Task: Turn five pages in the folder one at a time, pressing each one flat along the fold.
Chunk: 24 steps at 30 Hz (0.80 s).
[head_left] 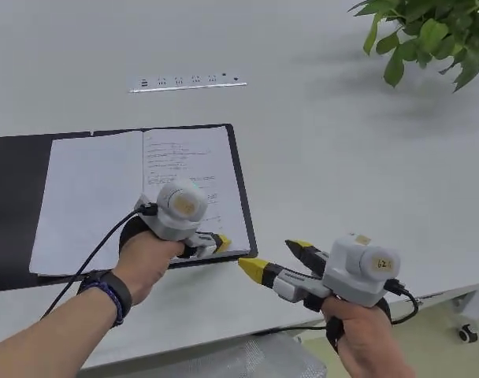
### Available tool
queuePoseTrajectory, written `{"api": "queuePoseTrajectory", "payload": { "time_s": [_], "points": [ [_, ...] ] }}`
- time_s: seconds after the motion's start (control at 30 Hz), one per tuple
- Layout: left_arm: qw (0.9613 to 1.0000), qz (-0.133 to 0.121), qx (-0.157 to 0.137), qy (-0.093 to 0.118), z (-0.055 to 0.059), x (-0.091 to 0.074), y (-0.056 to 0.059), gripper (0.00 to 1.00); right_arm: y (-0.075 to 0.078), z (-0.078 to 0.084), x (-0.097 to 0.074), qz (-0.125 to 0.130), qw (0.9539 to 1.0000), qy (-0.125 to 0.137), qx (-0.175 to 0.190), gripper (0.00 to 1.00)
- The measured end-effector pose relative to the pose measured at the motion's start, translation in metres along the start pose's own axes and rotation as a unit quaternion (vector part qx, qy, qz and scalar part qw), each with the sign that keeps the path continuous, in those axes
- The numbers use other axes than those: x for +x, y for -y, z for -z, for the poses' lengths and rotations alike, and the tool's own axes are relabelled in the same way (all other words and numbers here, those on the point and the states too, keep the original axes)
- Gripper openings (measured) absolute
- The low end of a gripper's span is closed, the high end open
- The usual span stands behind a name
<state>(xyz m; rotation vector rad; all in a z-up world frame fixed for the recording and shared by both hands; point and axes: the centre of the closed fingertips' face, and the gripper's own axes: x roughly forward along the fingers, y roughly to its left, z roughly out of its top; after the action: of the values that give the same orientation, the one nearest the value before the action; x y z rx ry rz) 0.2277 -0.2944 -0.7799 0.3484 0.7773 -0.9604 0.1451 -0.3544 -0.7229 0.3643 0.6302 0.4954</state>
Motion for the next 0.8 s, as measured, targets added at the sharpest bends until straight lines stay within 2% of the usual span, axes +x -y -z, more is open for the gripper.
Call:
{"api": "queuePoseTrajectory", "payload": {
  "time_s": [0.07,0.17,0.27,0.43,0.8],
  "points": [
    [0.9999,-0.003,0.009,-0.009,0.006,0.003,0.001,0.60,0.002,0.002,0.001,0.001,1.0000,-0.003,0.002,0.71],
    [0.9997,-0.015,0.022,0.000,0.007,0.003,0.001,0.59,0.003,0.003,0.001,0.002,1.0000,-0.004,0.004,0.71],
    [0.9997,-0.015,0.018,0.008,0.006,0.003,-0.001,0.58,0.003,0.004,0.002,0.001,1.0000,-0.005,0.005,0.71],
    [0.9997,-0.019,0.007,0.013,0.005,0.003,-0.009,0.49,0.003,0.006,0.004,0.000,1.0000,-0.006,0.006,0.70],
    [0.9994,-0.029,0.000,0.020,0.005,0.003,-0.013,0.42,0.001,0.008,0.008,-0.004,0.9999,-0.009,0.006,0.69]
  ]
}}
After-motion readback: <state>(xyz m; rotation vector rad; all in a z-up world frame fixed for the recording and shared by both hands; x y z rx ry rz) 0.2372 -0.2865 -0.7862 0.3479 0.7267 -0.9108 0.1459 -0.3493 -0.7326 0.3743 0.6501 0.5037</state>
